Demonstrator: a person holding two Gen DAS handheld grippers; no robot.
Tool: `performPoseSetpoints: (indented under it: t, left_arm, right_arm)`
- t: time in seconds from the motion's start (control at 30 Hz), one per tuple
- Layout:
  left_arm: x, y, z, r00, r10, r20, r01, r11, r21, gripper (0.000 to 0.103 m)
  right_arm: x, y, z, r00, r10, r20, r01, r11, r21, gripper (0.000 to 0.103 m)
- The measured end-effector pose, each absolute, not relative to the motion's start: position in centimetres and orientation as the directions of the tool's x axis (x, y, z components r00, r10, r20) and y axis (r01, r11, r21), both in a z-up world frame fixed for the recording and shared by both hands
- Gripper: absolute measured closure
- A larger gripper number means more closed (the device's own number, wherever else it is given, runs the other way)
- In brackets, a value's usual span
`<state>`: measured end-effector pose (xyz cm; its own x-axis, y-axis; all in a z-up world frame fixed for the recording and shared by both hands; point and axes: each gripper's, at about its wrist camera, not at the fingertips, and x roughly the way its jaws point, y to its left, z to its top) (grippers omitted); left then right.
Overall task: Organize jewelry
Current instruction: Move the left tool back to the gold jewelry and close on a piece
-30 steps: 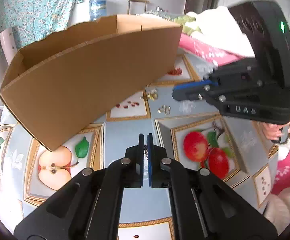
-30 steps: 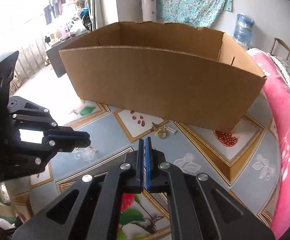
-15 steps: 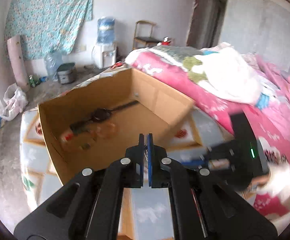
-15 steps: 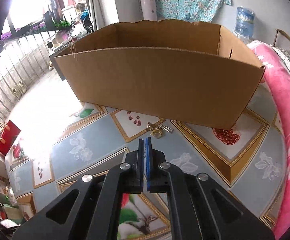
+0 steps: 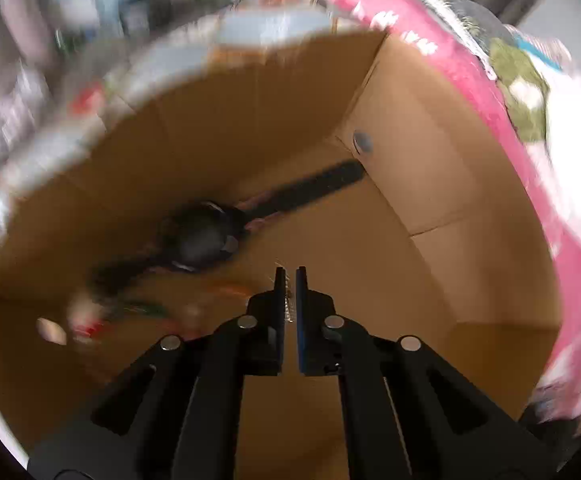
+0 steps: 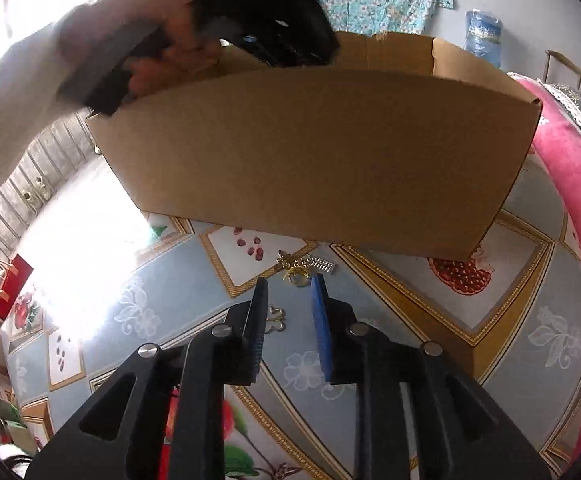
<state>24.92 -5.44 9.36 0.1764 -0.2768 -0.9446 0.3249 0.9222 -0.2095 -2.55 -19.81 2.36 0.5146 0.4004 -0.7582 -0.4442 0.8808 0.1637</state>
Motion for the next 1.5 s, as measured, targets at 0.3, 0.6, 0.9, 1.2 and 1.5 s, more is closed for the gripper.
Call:
performPoseSetpoints:
  t: [0.3, 0.6, 0.9, 1.2, 1.5]
  left_arm:
    - [12.9, -4.6, 18.0, 0.489, -0.367, -0.792, 0.554, 0.832, -0.043, 0.070]
    - [0.0, -3.3, 12.4, 0.435, -0.445, -0.783, 0.671, 0.740, -0.047, 0.076]
    - [2.7, -6.4, 6.6, 0.393, -0.439, -0.808, 0.706, 0.707, -0.039, 0.076]
    - [2.2, -7.7, 6.1, 0.485, -0.355, -0.799, 0.704, 0.700, 0.116, 0.094]
    - [1.0, -5.0, 6.6, 0.475, -0.338, -0.813, 0.649, 0.758, 0.063, 0.101]
  right_arm:
    - [-1.1, -21.3, 1.4, 0.460, 0.477, -0.749, -0.434, 0.857, 0.279, 0.065]
    - [-0.9, -22.3, 1.2, 0.428, 0.519, -0.740, -0.477, 0.825, 0.302, 0.056]
    - [-1.3, -25.3, 1.5, 0.485, 0.454, -0.747, -0.372, 0.880, 0.294, 0.055]
    - [-1.1, -26.3, 1.6, 0.494, 0.468, -0.732, -0.358, 0.877, 0.319, 0.053]
    - [-1.1, -25.9, 1.5, 0.497, 0.465, -0.733, -0.357, 0.879, 0.316, 0.052]
